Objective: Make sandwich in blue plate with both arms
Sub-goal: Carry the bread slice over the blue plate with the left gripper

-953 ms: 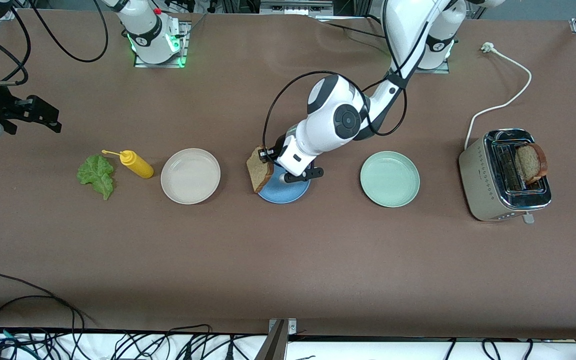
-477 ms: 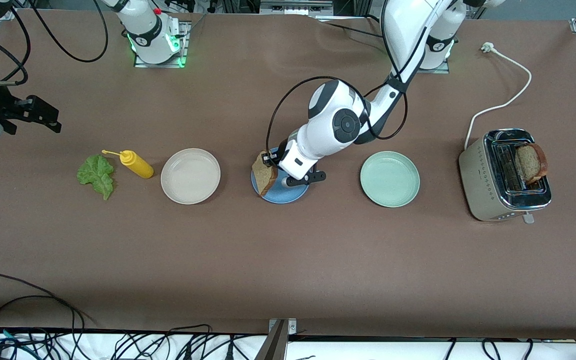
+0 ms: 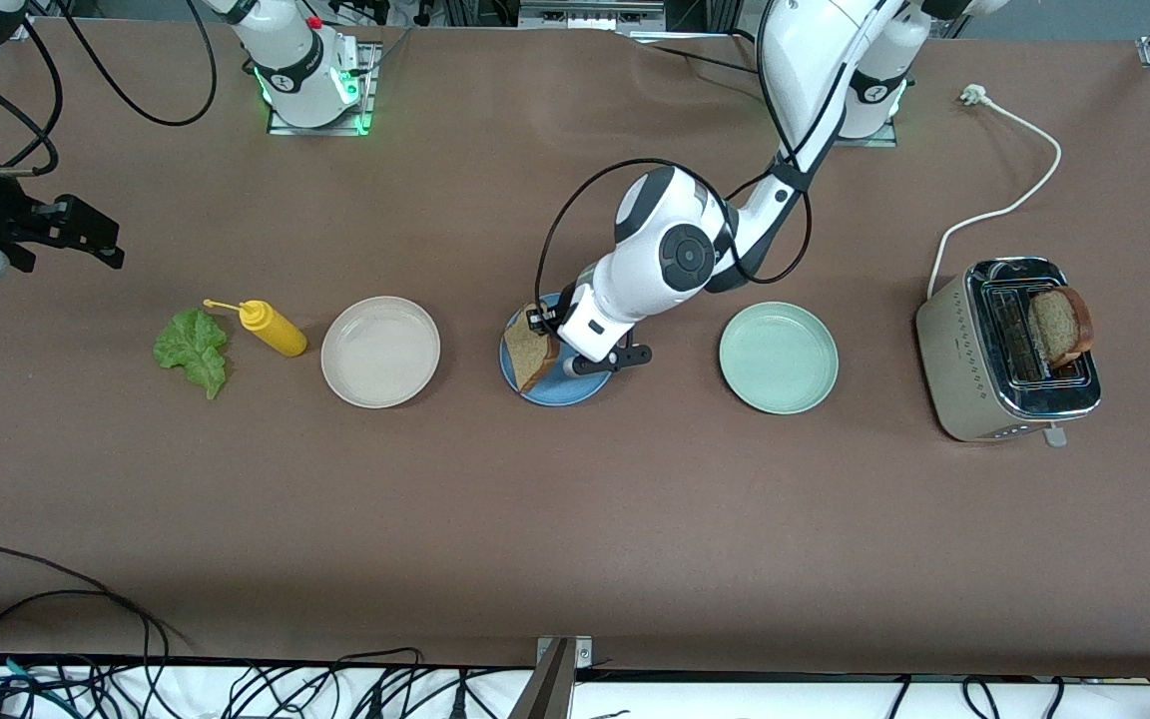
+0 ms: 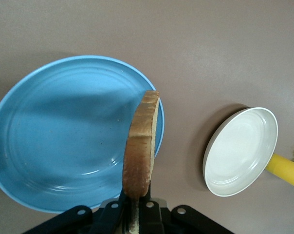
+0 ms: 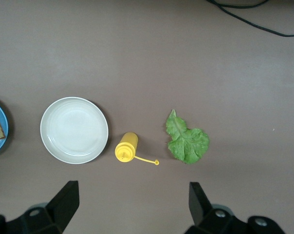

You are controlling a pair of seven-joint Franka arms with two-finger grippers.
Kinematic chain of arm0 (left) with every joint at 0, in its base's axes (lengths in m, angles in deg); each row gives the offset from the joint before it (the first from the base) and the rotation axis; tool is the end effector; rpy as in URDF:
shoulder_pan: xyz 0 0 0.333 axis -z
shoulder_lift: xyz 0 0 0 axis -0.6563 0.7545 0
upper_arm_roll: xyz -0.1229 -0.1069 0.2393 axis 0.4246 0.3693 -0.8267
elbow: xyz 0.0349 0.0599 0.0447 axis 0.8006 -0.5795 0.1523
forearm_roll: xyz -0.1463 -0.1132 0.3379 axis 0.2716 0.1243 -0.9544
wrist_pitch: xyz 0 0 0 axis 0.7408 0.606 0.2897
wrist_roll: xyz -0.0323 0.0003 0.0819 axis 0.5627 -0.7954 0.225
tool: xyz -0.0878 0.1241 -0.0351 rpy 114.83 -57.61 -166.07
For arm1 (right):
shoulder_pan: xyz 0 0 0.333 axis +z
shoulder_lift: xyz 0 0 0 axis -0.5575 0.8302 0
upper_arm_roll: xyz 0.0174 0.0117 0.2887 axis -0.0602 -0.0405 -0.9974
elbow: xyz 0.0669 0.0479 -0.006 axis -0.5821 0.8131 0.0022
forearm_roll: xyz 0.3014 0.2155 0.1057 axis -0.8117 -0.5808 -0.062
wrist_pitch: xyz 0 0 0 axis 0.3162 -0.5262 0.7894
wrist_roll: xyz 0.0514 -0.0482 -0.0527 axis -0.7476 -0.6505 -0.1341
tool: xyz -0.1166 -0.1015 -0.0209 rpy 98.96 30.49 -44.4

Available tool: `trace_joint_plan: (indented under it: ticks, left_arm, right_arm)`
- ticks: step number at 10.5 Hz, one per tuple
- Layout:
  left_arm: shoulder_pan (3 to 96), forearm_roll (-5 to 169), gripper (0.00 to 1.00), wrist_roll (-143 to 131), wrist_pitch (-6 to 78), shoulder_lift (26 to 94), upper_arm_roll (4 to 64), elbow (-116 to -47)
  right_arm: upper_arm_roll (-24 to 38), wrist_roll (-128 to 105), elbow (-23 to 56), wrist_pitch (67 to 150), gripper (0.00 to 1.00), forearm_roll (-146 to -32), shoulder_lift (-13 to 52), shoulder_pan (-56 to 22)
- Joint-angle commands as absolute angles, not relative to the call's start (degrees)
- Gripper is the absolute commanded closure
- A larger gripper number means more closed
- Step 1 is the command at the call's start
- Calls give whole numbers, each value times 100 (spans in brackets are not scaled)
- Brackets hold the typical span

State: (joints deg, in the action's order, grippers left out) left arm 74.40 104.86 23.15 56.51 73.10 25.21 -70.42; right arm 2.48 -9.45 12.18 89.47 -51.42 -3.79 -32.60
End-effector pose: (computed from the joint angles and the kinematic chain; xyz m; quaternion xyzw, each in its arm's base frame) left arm 0.5173 -0.4912 0.2172 0.9542 0.1446 -0.0956 0.2438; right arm 0.5583 0.0026 0.5187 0.9994 0.0320 0.0125 0.0088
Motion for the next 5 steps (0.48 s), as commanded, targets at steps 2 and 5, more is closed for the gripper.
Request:
trace_joint_plan:
  ticks: [2, 5]
  left_arm:
    - [7380, 10326, 100, 2350, 5601, 7300, 2502, -7103]
    - [7143, 10326, 80, 2191, 5566, 7309, 2502, -7191]
  right_arm:
    - [216, -938, 1062, 8898, 0, -5099, -320, -3283]
    - [216, -929, 1044, 8915, 0, -5117, -320, -3283]
